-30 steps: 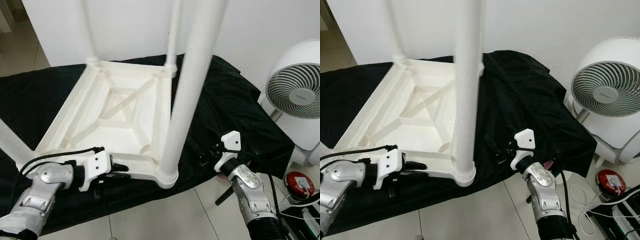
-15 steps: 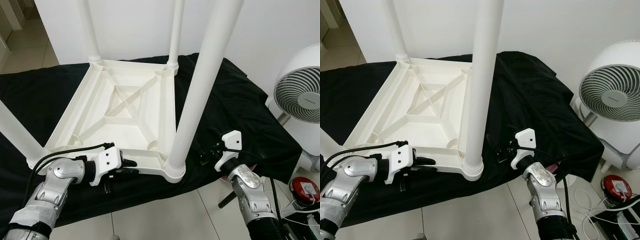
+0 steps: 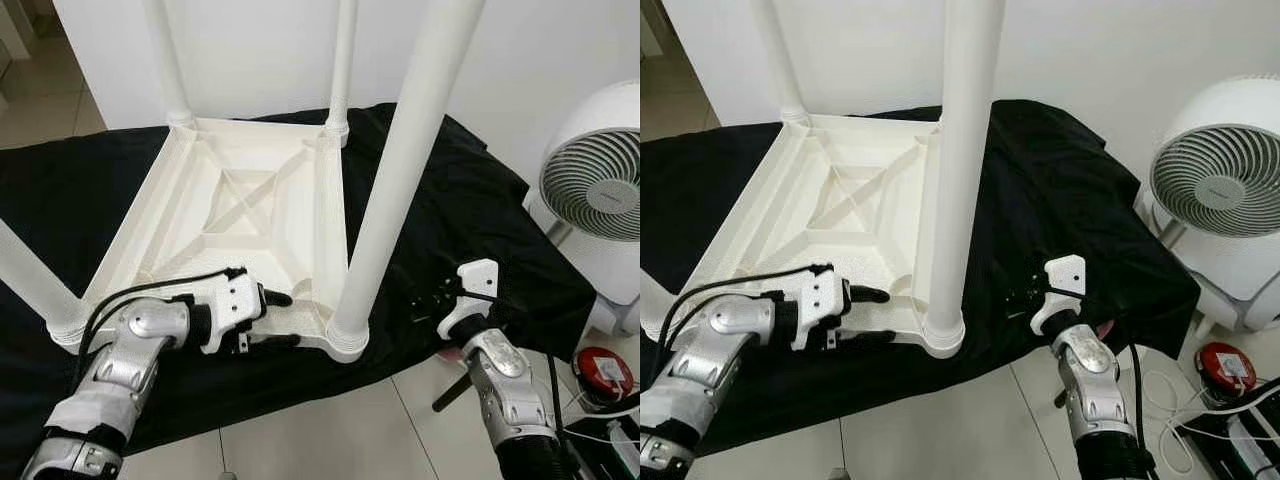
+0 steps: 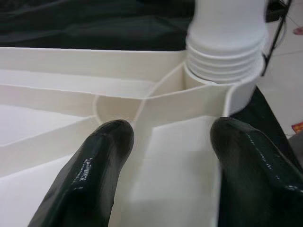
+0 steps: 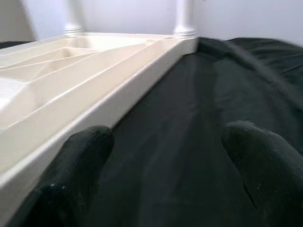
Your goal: Building children table
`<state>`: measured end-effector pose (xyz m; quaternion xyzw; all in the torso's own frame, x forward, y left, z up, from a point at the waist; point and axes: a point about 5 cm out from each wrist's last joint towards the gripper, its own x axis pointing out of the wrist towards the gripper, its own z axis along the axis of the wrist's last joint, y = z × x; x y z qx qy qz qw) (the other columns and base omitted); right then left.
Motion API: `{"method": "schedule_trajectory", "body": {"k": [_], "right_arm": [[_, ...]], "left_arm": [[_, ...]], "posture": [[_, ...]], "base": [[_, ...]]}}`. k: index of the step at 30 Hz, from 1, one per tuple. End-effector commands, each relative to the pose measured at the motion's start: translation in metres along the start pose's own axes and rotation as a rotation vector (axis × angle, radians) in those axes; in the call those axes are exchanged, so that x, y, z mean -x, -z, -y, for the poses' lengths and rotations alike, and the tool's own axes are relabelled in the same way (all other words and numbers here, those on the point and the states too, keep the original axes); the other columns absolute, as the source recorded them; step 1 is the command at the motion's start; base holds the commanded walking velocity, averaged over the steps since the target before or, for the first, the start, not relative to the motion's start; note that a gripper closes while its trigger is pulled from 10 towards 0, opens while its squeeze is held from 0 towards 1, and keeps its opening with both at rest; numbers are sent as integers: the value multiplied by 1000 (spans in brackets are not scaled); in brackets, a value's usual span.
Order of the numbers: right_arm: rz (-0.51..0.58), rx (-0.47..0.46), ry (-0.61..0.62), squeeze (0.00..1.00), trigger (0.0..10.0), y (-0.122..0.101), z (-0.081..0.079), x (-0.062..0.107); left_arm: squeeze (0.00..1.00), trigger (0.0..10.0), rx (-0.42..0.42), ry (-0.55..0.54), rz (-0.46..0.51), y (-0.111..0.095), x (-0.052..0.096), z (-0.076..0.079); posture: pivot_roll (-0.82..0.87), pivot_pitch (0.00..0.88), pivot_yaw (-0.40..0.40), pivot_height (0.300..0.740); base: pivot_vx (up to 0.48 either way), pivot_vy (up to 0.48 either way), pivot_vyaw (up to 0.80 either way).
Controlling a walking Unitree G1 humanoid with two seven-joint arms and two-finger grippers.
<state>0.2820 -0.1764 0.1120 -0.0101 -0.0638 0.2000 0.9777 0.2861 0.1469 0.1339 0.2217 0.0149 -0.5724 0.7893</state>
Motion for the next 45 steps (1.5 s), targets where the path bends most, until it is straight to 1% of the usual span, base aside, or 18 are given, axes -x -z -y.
{"method": "schedule_trajectory", "body": {"k": [1, 5, 7, 8, 9, 10, 11, 13, 16, 17, 19, 23, 25, 29, 31, 35, 41, 45], "right_arm": [[-5, -17, -42, 1000, 10000, 0, -4, 3], [-14, -13, -62, 1000, 10000, -1, -2, 9], [-30, 1, -132, 1000, 10000, -5, -1, 15], [-30, 1, -132, 1000, 10000, -5, -1, 15], [-43, 1, -177, 1000, 10000, -7, 0, 17], [-54, 5, -224, 0, 10000, -9, 0, 19], [-54, 5, -224, 0, 10000, -9, 0, 19], [-76, 3, -301, 0, 10000, -13, 3, 21], [-93, 12, -350, 0, 10000, -16, 5, 23], [-123, 16, -432, 0, 10000, -20, 8, 26], [-147, 11, -497, 0, 10000, -24, 11, 28], [-168, 15, -554, 0, 10000, -26, 12, 30], [-177, 18, -585, 0, 10000, -27, 11, 30], [-213, 25, -785, 0, 10000, -34, 3, 24], [-221, 33, -836, 0, 10000, -34, -1, 22], [-217, 39, -869, 0, 10000, -35, -4, 18], [-174, 43, -903, 0, 10000, -33, -19, -3], [-156, 37, -881, 0, 10000, -31, -23, -9]], "left_arm": [[0, 10000, 40, -238, 3, 1, 4, -9], [0, 10000, 78, -305, -18, 2, 9, -7], [0, 10000, 129, -395, -18, 2, 19, -9], [0, 10000, 129, -395, -18, 2, 19, -9], [0, 10000, 147, -447, -6, 0, 24, -11], [0, 10000, 164, -489, 7, -1, 28, -13], [0, 10000, 164, -489, 7, -1, 28, -13], [0, 10000, 165, -532, 28, -6, 32, -13], [0, 10000, 169, -556, 23, -7, 34, -14], [0, 10000, 177, -601, 14, -8, 37, -16], [0, 10000, 186, -634, 19, -10, 40, -17], [0, 10000, 190, -655, 34, -14, 42, -18], [0, 10000, 204, -659, 39, -15, 42, -17], [0, 10000, 212, -659, 52, -22, 38, -14], [0, 10000, 209, -649, 54, -24, 36, -12], [0, 10000, 215, -639, 55, -26, 35, -10], [0, 10000, 223, -614, 44, -26, 28, 3], [0, 10000, 233, -612, 54, -28, 25, 6]], "posture": [[-50, 24, -9, 740], [-48, 22, -7, 740], [-37, 21, -7, 740], [-37, 21, -7, 740], [-29, 21, -10, 740], [-26, 21, -9, 740], [-26, 21, -9, 740], [-19, 22, -13, 740], [-14, 24, -16, 740], [-7, 26, -23, 740], [-5, 26, -24, 740], [-2, 26, -29, 740], [-2, 26, -29, 740], [15, 19, -41, 740], [19, 17, -44, 740], [24, 14, -48, 740], [39, 14, -61, 740], [44, 15, -68, 740]], "base": [[0, 0, 0], [0, 0, 0], [0, 0, 0], [0, 0, 0], [0, 0, 0], [0, 0, 0], [0, 0, 0], [0, 0, 0], [0, 0, 0], [0, 0, 0], [0, 0, 0], [0, 0, 0], [0, 0, 0], [0, 0, 0], [0, 0, 0], [0, 0, 0], [0, 0, 0], [0, 0, 0]]}}
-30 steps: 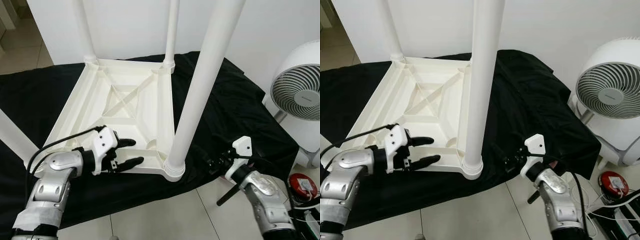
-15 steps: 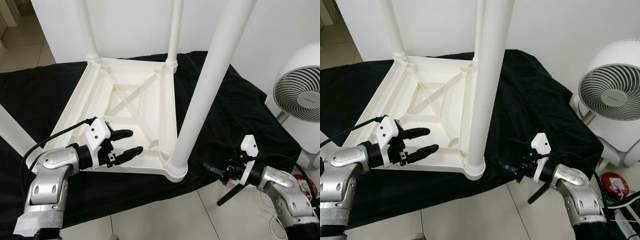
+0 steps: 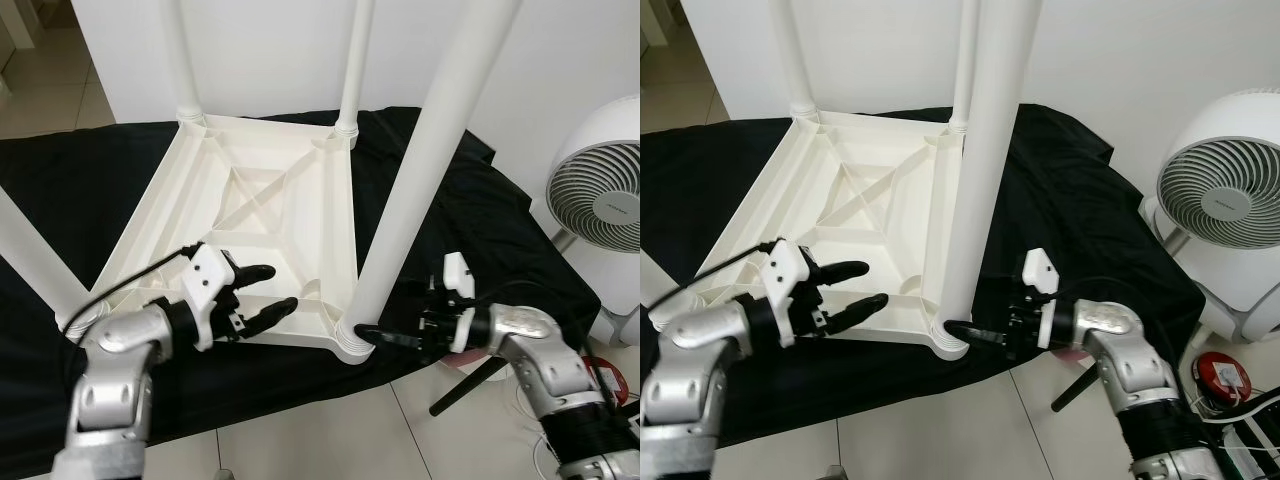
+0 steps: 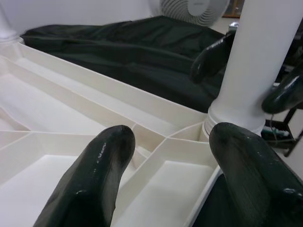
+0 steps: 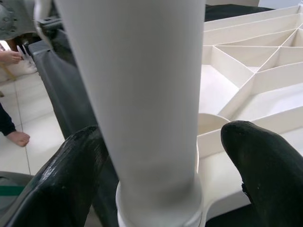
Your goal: Building children table
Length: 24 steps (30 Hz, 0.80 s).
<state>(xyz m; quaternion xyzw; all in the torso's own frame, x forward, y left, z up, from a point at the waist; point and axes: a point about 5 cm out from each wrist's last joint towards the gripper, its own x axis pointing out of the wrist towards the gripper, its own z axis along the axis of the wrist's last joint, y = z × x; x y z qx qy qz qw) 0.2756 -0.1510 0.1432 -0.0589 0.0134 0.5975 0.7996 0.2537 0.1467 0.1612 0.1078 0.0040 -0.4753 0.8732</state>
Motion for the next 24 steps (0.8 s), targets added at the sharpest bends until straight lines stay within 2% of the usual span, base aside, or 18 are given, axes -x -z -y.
{"method": "schedule_trajectory", "body": {"k": [1, 4, 6, 9, 14, 20, 23, 24], "right_arm": [[-6, 16, 33, 0, 10000, 3, 3, -5], [15, 19, 94, 0, 10000, 6, 6, -12], [42, 8, 188, 0, 10000, 13, 9, -21], [47, 2, 224, 0, 10000, 16, 11, -21], [54, -9, 354, 0, 10000, 21, 23, -4], [58, 24, 419, 0, 10000, 21, 26, 1], [63, 4, 479, 0, 10000, 24, 31, 8], [67, -3, 467, 0, 10000, 24, 28, 7]], "left_arm": [[0, 10000, 11, -367, -10, 1, 1, -14], [0, 10000, 22, -372, 0, 1, -2, -11], [0, 10000, 33, -379, 9, 0, -5, -7], [0, 10000, 34, -382, 11, -1, -5, -7], [0, 10000, 40, -377, 17, -2, -6, -5], [0, 10000, 48, -343, 20, 1, -11, 0], [0, 10000, 47, -342, 18, 2, -12, 0], [0, 10000, 48, -337, 24, 1, -13, 1]], "posture": [[46, 16, -71, 740], [47, 19, -73, 740], [51, 19, -75, 740], [50, 20, -75, 740], [37, 17, -67, 740], [21, 14, -62, 740], [16, 12, -62, 740], [12, 10, -60, 740]], "base": [[0, 0, 0], [0, 0, 0], [0, 0, 0], [0, 0, 0], [0, 0, 0], [0, 0, 0], [0, 0, 0], [0, 0, 0]]}}
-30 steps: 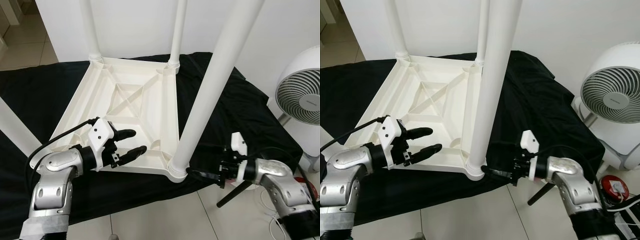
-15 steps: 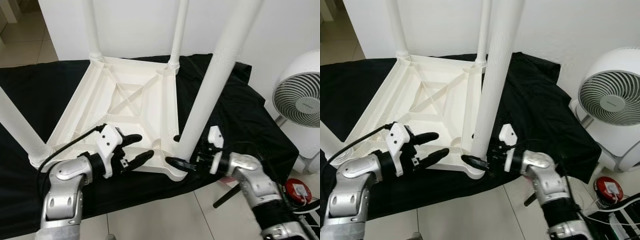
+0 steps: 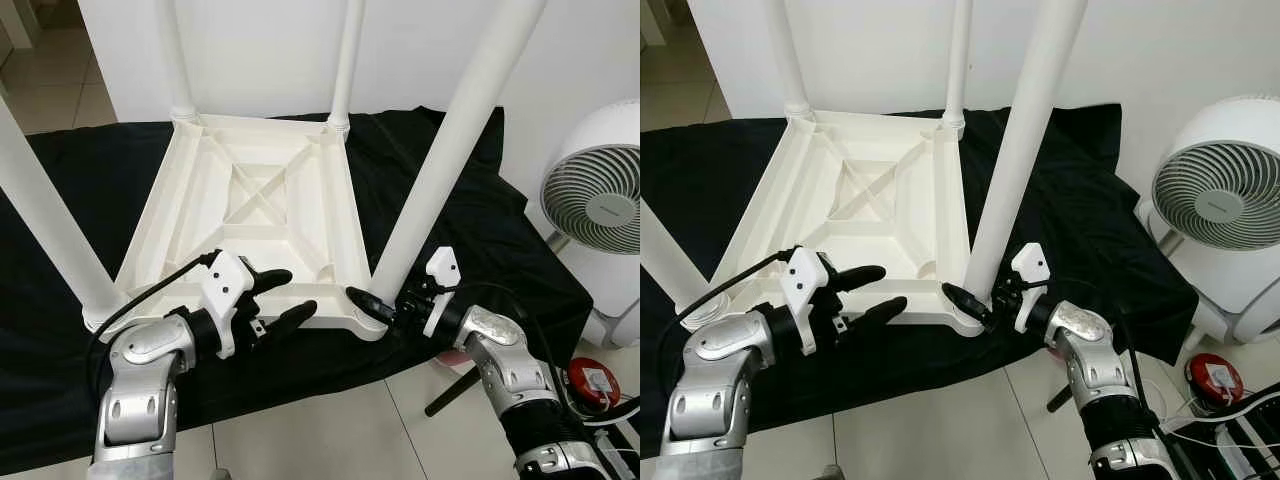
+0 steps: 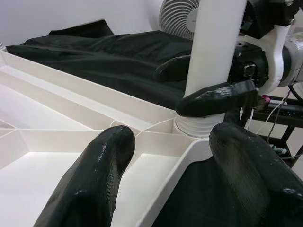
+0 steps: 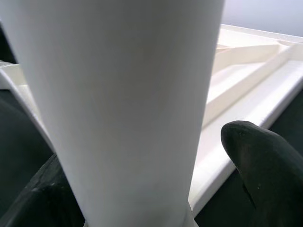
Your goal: Building children table
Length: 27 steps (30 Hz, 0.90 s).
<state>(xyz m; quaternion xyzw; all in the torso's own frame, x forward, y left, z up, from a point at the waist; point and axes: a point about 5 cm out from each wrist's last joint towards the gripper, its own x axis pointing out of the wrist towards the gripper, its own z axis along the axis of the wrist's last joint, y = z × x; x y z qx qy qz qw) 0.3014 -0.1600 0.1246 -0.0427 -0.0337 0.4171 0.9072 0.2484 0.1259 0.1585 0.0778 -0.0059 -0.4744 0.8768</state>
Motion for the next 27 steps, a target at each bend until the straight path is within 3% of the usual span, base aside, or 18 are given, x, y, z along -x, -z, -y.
{"method": "schedule_trajectory", "body": {"k": [1, 8, 10, 16, 17, 22, 23, 24, 25, 26, 27], "right_arm": [[-12, -16, 29, 0, 10000, 4, 2, 6], [-14, -12, 0, 0, 10000, 5, -6, 5], [-23, 5, -17, 0, 10000, 7, -7, 6], [-14, 36, -11, 0, 10000, 3, -3, 4], [-10, 66, -5, 0, 10000, -1, 3, 1], [-4, 78, -9, 0, 10000, -5, 7, -2], [-2, 79, -15, 0, 9451, -7, 8, -3], [-4, 79, -23, 0, 4392, -8, 9, -4], [-4, 79, -23, 0, 4392, -8, 9, -4], [-6, 83, -31, 0, 3098, -8, 9, -5], [-6, 83, -31, 0, 3098, -8, 9, -5]], "left_arm": [[0, 10000, -1, -327, -10, 2, 1, -14], [0, 10000, 6, -308, 1, 1, -1, -10], [0, 10000, -6, -281, 7, 3, -2, -2], [0, 10000, 15, -228, 34, 3, -3, 8], [0, 10000, 17, -179, 44, 4, -4, 15], [0, 10000, 20, -150, 51, 3, -5, 19], [0, 10000, 14, -137, 50, 2, -6, 21], [0, 10000, 10, -124, 48, 2, -6, 23], [0, 10000, 10, -124, 48, 2, -6, 23], [0, 10000, 4, -115, 48, 2, -6, 25], [0, 10000, 4, -115, 48, 2, -6, 25]], "posture": [[12, 10, -60, 740], [12, 8, -61, 740], [16, 3, -59, 740], [21, 3, -61, 740], [21, 9, -61, 740], [25, 12, -65, 740], [29, 15, -71, 740], [33, 16, -74, 740], [33, 16, -74, 740], [35, 17, -77, 740], [35, 17, -77, 740]], "base": [[0, 0, 0], [0, 0, 0], [0, 0, 0], [0, 0, 0], [0, 0, 0], [0, 0, 0], [0, 0, 0], [0, 0, 0], [0, 0, 0], [0, 0, 0], [0, 0, 0]]}}
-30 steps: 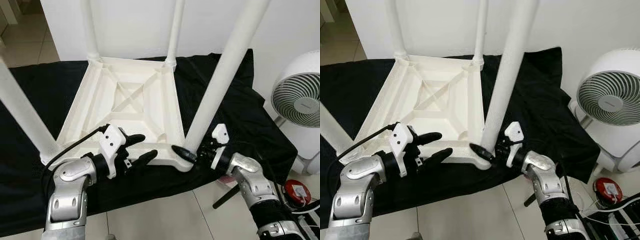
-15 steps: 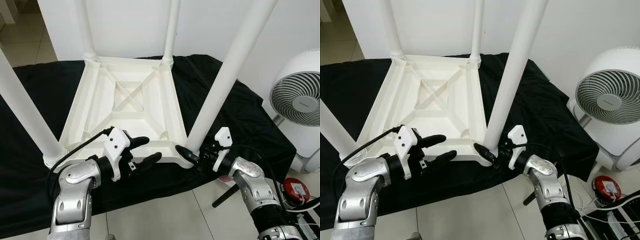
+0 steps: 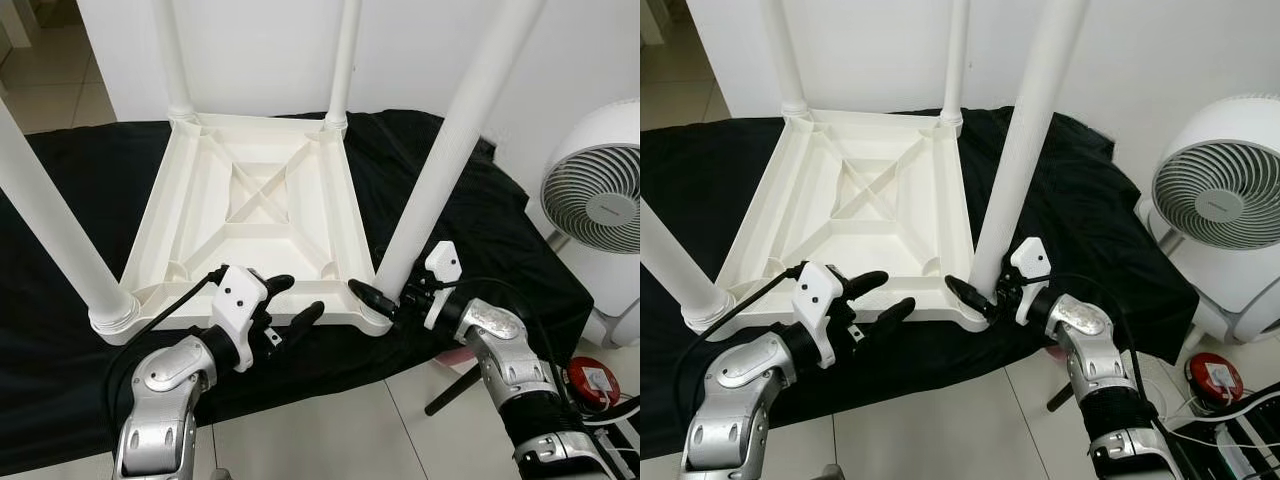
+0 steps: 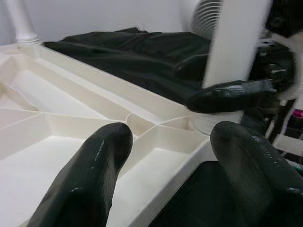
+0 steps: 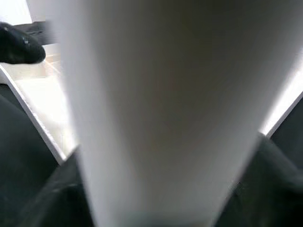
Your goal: Building children table
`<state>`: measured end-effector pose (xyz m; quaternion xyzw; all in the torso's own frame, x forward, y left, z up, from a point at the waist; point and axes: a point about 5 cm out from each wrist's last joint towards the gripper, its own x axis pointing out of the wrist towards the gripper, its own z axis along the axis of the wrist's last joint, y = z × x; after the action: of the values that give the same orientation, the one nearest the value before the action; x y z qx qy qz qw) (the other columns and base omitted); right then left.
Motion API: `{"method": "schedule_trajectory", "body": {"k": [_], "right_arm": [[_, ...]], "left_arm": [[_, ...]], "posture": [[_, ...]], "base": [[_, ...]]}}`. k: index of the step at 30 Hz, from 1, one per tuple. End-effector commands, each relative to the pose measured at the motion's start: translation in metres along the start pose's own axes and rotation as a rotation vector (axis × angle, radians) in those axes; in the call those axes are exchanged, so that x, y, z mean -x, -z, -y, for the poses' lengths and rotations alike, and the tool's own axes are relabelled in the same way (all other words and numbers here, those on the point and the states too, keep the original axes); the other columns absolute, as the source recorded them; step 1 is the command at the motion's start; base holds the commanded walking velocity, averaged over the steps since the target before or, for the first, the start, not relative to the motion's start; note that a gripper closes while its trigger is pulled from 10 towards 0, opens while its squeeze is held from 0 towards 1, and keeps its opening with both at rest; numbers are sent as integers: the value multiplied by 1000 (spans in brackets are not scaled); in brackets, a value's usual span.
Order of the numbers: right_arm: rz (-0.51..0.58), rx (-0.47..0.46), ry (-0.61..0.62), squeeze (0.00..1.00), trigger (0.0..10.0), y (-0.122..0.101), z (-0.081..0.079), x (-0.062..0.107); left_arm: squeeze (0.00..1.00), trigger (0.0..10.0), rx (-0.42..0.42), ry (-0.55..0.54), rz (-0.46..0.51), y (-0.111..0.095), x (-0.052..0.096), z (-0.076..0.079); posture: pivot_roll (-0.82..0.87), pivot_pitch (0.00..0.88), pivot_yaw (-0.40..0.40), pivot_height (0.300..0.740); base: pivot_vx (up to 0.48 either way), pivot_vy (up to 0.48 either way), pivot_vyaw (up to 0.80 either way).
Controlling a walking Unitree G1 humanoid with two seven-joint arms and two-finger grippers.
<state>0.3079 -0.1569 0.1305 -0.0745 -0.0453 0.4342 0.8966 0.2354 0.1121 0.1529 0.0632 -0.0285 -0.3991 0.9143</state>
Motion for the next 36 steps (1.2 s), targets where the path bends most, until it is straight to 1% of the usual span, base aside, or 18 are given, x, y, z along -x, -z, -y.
{"method": "schedule_trajectory", "body": {"k": [1, 2, 11, 14, 16, 17, 18, 19, 20, 21, 22, 27, 29, 30, 32, 33, 34, 36], "right_arm": [[-3, 16, 10, 0, 3098, -2, 6, 2], [-7, 13, -7, 0, 0, -2, 6, 1], [-26, 3, -30, 0, 0, 1, 7, 1], [-28, -12, -6, 0, 0, 1, 7, 1], [-12, -25, 106, 0, 0, -2, 7, 1], [3, -41, 233, 0, 2706, -5, 7, 1], [4, -45, 283, 0, 2706, -5, 7, 2], [4, -45, 283, 0, 2706, -5, 7, 2], [4, -45, 310, 0, 4902, -6, 7, 2], [6, -47, 336, 0, 9725, -7, 5, 2], [3, -51, 372, 0, 10000, -8, 2, 0], [1, -72, 447, 0, 10000, -11, -8, -6], [-53, -89, 590, 0, 10000, -8, -15, -12], [-53, -89, 590, 0, 10000, -8, -15, -12], [-94, -103, 731, 0, 10000, -4, -24, -17], [-94, -103, 731, 0, 10000, -4, -24, -17], [-110, -123, 800, 0, 10000, -2, -32, -24], [-117, -151, 820, 0, 10000, -2, -38, -28]], "left_arm": [[0, 10000, -4, 57, 6, 0, 0, 6], [0, 10000, -10, 72, 5, 0, 1, 9], [0, 10000, -29, 87, -7, 2, 5, 9], [0, 10000, -31, 80, -8, 2, 4, 9], [0, 10000, -28, 64, 1, 2, 1, 9], [0, 10000, -23, 59, 6, 1, 0, 11], [0, 10000, -20, 60, 8, 1, -1, 11], [0, 10000, -20, 60, 8, 1, -1, 11], [0, 10000, -19, 60, 8, 1, -1, 12], [0, 10000, -18, 61, 8, 1, -2, 12], [0, 10000, -15, 64, 10, 1, -3, 13], [0, 10000, -13, 71, 15, 0, -5, 13], [0, 10000, -16, 77, 20, -1, -8, 13], [0, 10000, -16, 77, 20, -1, -8, 13], [0, 10000, -20, 81, 26, -2, -10, 12], [0, 10000, -20, 81, 26, -2, -10, 12], [0, 10000, -20, 77, 32, -3, -12, 12], [0, 10000, -16, 70, 36, -4, -12, 11]], "posture": [[35, 17, -77, 740], [39, 17, -82, 740], [41, 17, -89, 740], [39, 17, -90, 740], [30, 20, -94, 740], [21, 22, -91, 740], [21, 22, -91, 740], [21, 22, -91, 740], [21, 22, -91, 740], [16, 23, -88, 740], [9, 25, -86, 740], [0, 26, -80, 740], [-4, 26, -77, 740], [-4, 26, -77, 740], [-7, 22, -71, 740], [-7, 22, -71, 740], [-6, 21, -71, 740], [-6, 21, -71, 740]], "base": [[0, 0, 0], [0, 0, 0], [0, 0, 0], [0, 0, 0], [0, 0, 0], [0, 0, 0], [0, 0, 0], [0, 0, 0], [0, 0, 0], [0, 0, 0], [0, 0, 0], [0, 0, 0], [0, 0, 0], [0, 0, 0], [0, 0, 0], [0, 0, 0], [0, 0, 0], [0, 0, 0]]}}
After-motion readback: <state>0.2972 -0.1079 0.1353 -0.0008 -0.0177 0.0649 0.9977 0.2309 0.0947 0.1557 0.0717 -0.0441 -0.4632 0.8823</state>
